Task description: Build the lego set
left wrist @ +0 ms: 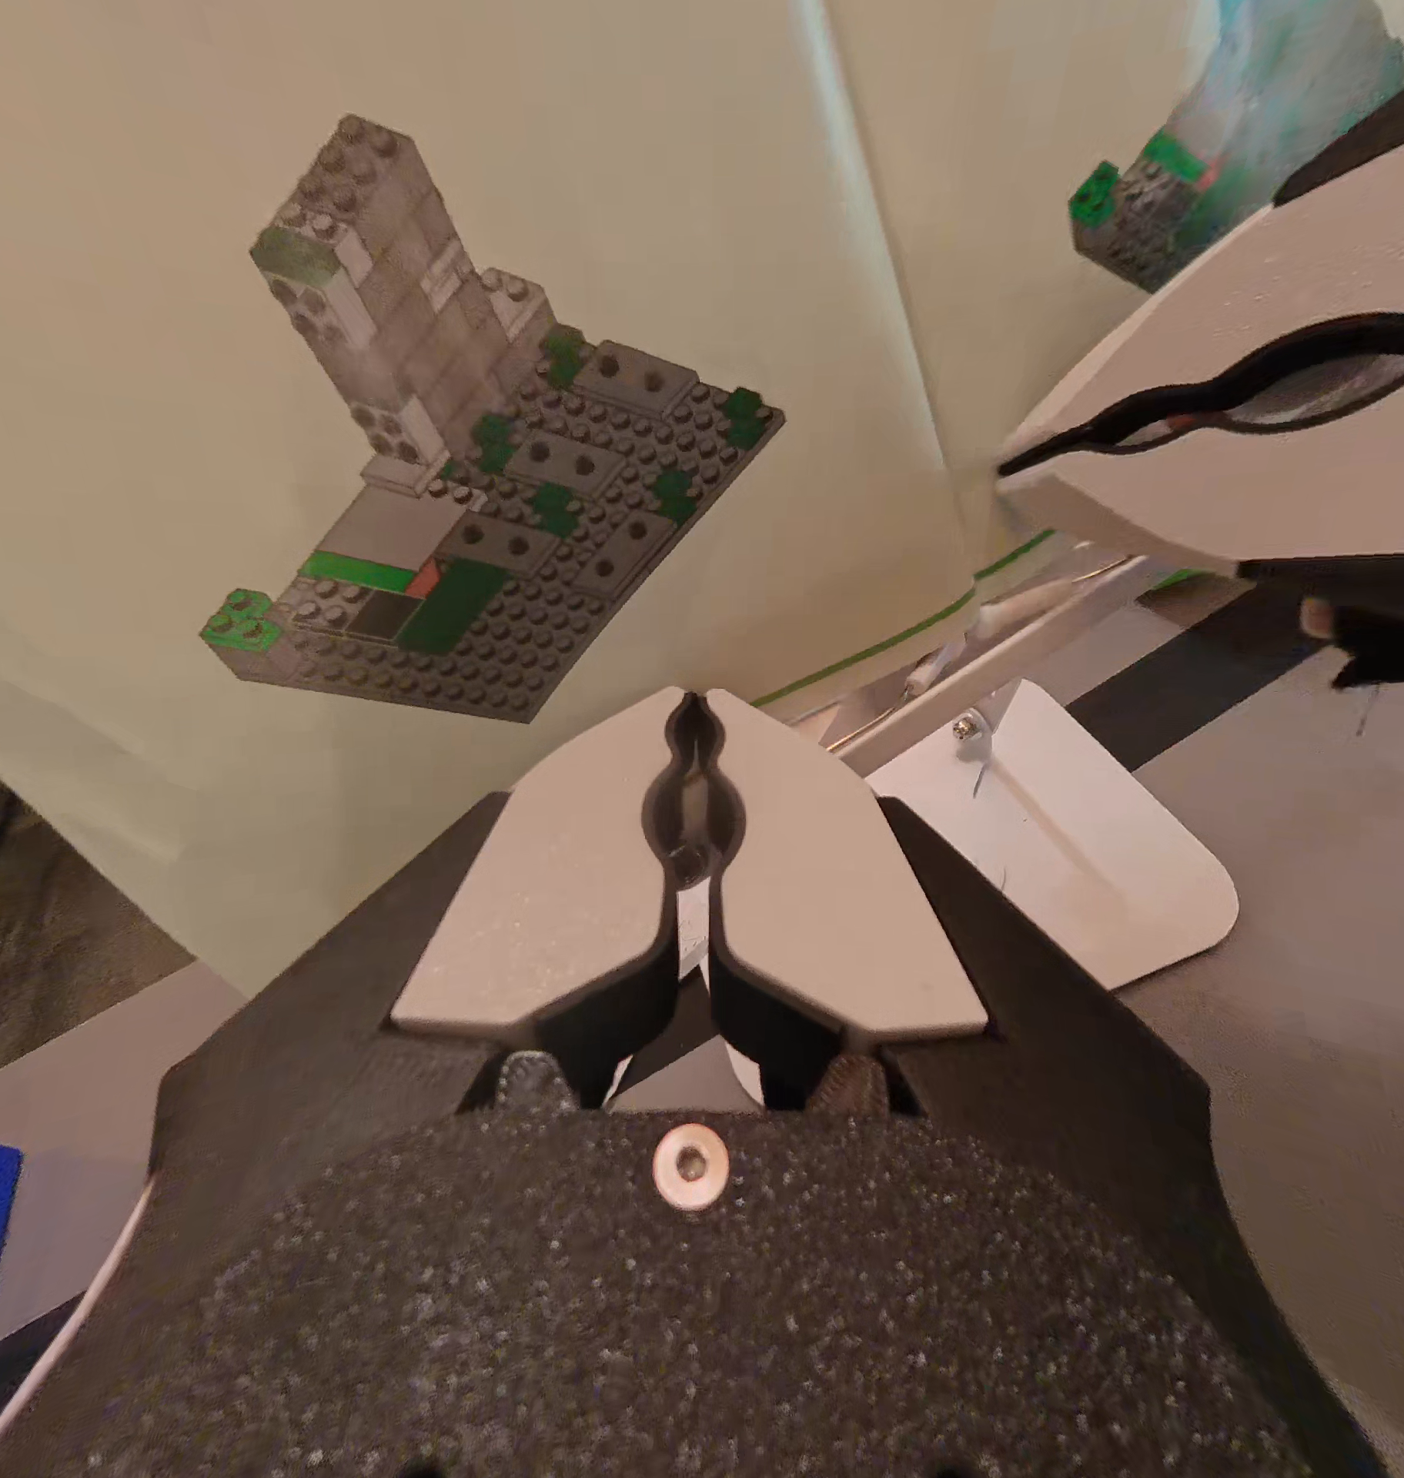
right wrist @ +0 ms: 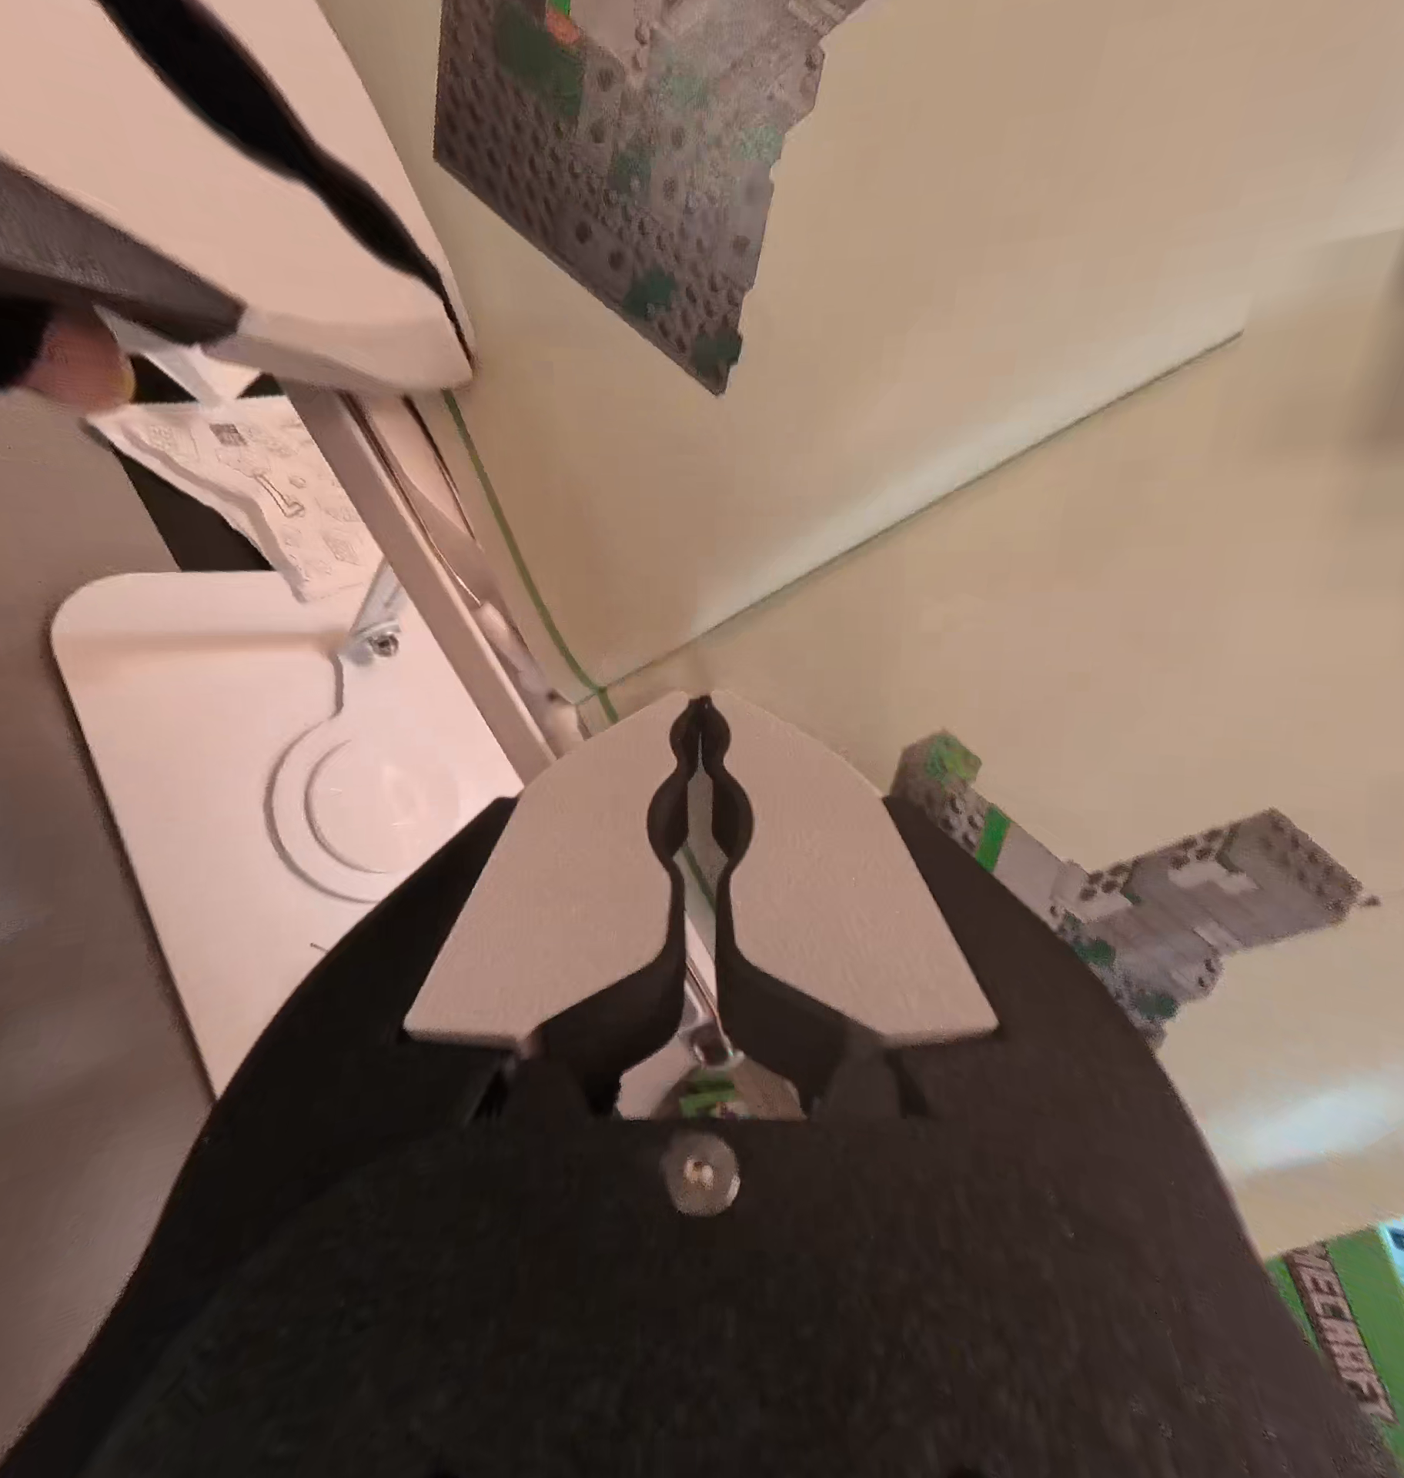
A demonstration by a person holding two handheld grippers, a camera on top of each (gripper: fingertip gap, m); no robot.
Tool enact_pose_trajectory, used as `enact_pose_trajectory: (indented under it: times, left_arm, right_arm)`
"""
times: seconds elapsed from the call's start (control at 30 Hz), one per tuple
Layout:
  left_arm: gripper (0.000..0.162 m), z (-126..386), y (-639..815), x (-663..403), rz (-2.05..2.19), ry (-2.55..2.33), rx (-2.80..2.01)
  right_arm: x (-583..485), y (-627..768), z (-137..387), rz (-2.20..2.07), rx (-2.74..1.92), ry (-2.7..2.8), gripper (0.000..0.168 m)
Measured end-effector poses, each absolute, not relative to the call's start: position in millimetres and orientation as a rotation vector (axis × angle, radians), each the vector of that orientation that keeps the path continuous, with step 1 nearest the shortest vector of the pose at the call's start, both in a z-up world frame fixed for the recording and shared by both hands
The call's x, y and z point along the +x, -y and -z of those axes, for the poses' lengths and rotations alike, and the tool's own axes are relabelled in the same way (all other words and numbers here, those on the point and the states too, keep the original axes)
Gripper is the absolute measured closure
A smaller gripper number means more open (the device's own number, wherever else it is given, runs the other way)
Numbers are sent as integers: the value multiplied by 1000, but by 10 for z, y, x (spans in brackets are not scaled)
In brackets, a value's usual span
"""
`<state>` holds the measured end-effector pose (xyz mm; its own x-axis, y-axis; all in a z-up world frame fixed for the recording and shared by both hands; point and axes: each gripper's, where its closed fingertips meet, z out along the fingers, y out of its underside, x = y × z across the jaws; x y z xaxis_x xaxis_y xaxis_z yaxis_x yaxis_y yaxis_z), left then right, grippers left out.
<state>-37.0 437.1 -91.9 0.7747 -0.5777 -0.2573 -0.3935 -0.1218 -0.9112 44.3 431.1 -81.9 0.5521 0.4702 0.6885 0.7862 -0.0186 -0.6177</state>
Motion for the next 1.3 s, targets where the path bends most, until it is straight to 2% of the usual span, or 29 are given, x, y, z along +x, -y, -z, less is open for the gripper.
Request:
enact_pose_trajectory:
  times: [0.23, 0.43, 0.63, 0.77, 0.97, 1.3]
  left_arm:
    - [162, 896, -4371, -333, 108, -796, -1789]
    - [162, 946, -4363, -433, 44, -832, -1789]
    - [162, 964, -4353, -439, 60, -826, -1791]
    - [162, 1016, -4311, -466, 69, -840, -1809]
    - [162, 832, -4246, -411, 120, -832, -1730]
    - [162, 966, -4372, -414, 199, -782, -1801]
  right_arm:
    - [719, -4284, 829, 548, -1679, 1084, 168]
    - [789, -4247, 871, 485, -1724, 1071, 168]
    - [391, -4214, 798, 324, -1668, 1119, 168]
    - [370, -4342, 870, 377, -1725, 1096, 168]
    - [369, -4337, 877, 410, -1754, 1095, 168]
    - [316, -4280, 996, 373, -1770, 1102, 168]
